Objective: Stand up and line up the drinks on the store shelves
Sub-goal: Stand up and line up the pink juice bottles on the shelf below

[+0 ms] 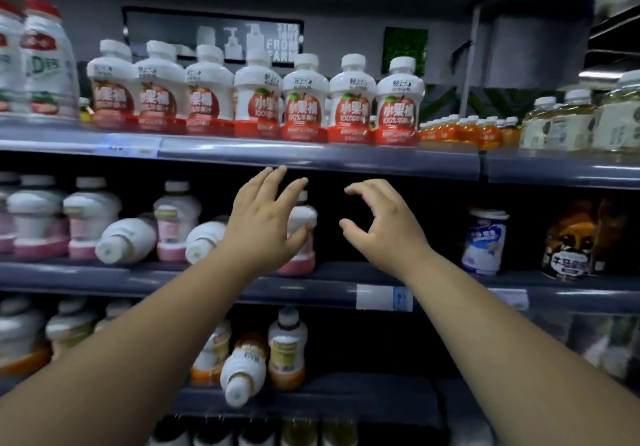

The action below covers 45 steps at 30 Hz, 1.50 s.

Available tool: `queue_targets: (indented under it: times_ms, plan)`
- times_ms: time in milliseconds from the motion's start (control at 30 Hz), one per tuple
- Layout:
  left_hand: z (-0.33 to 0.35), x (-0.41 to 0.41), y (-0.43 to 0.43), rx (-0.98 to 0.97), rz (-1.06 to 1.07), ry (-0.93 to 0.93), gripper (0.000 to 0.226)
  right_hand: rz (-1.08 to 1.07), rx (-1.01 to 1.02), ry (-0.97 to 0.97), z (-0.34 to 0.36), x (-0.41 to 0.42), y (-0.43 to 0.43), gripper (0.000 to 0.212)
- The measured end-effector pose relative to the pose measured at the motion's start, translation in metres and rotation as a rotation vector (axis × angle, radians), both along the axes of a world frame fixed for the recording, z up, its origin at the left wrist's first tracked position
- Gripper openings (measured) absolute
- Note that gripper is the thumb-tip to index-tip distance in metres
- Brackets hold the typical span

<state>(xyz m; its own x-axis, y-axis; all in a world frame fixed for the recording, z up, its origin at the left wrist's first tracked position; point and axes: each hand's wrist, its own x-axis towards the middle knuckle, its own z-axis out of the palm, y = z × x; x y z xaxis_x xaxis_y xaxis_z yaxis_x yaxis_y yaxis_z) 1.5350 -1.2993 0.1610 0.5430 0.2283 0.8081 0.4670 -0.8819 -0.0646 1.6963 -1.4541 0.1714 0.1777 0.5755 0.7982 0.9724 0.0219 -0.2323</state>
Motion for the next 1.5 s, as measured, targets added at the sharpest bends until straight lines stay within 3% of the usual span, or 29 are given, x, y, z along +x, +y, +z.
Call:
queue_targets:
  times_ms: [200, 433, 600, 767, 867, 1000, 1133, 1267, 1500]
  plan:
    - [-0.038, -0.033, -0.009, -0.248, 0.061, -0.007, 0.07, 0.053, -0.162, 0.236, -0.035, -0.016, 0.017, 0.049]
    - [-0.066, -0.039, 0.0, -0.339, 0.024, 0.02, 0.074, 0.021, -0.243, 0.33, -0.064, -0.036, 0.035, 0.057]
    - [-0.067, -0.035, 0.02, -0.345, -0.109, -0.05, 0.071, 0.03, -0.203, 0.451, -0.058, -0.04, 0.064, 0.077]
    - [-0.071, -0.024, 0.037, -0.328, -0.209, 0.072, 0.078, -0.005, -0.234, 0.588, -0.056, -0.038, 0.097, 0.121]
    - [-0.069, -0.015, 0.043, -0.414, -0.296, 0.086, 0.088, -0.015, -0.188, 0.662, -0.055, -0.035, 0.106, 0.131]
    - [-0.065, -0.001, 0.045, -0.512, -0.388, 0.084, 0.092, -0.035, -0.19, 0.609, -0.055, -0.022, 0.099, 0.111]
    - [-0.057, 0.019, 0.045, -0.641, -0.452, 0.068, 0.095, -0.012, -0.259, 0.563, -0.054, -0.011, 0.079, 0.119]
    - [-0.05, 0.041, 0.036, -0.663, -0.493, 0.114, 0.116, -0.038, -0.278, 0.489, -0.054, 0.007, 0.055, 0.125]
    - [-0.048, 0.092, -0.006, -0.712, -0.634, 0.192, 0.118, -0.052, -0.292, 0.468, -0.055, 0.061, 0.0, 0.126]
